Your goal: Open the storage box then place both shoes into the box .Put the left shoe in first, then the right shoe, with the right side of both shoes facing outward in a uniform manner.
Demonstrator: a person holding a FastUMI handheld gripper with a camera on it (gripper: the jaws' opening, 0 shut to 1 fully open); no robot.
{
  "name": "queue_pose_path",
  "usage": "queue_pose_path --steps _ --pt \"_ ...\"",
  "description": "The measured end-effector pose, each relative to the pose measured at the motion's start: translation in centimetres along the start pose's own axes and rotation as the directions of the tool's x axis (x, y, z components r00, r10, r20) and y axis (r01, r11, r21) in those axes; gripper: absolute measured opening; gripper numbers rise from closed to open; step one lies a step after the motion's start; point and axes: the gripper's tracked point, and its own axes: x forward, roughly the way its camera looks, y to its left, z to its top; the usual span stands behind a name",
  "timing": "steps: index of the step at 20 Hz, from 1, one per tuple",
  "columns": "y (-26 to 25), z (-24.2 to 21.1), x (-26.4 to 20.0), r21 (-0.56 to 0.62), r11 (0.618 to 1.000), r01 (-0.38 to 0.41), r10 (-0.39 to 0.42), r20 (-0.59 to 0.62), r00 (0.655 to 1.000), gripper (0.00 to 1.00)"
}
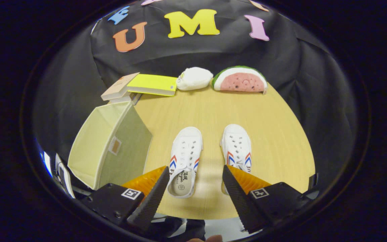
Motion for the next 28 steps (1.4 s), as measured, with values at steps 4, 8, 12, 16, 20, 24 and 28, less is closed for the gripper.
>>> queue_pose_path --steps 4,8,12,16,20,24,28 --pt "-0.9 -1.2 2.9 0.009 0.999 -0.031 0.032 -0.112 0.993 1.0" --pt "-1.3 -2.2 5.3 0.013 0.999 -0.046 0.048 -0.198 0.979 1.0" --pt "-1.5 -2.3 7.4 0.018 0.998 -0.057 0.06 -0.253 0.966 0.96" --pt "-0.5 -2.3 9.4 0.061 0.995 -0.074 0.088 -0.291 0.953 0.74" --pt "0.4 -2.8 10.0 0.096 0.989 -0.114 0.139 -0.32 0.937 0.47" --pt "0.8 -2.6 9.6 0.132 0.982 -0.138 0.175 -0.341 0.924 0.1" --pt "1.3 -2.5 8.3 0.204 0.963 -0.174 0.235 -0.33 0.914 0.05"
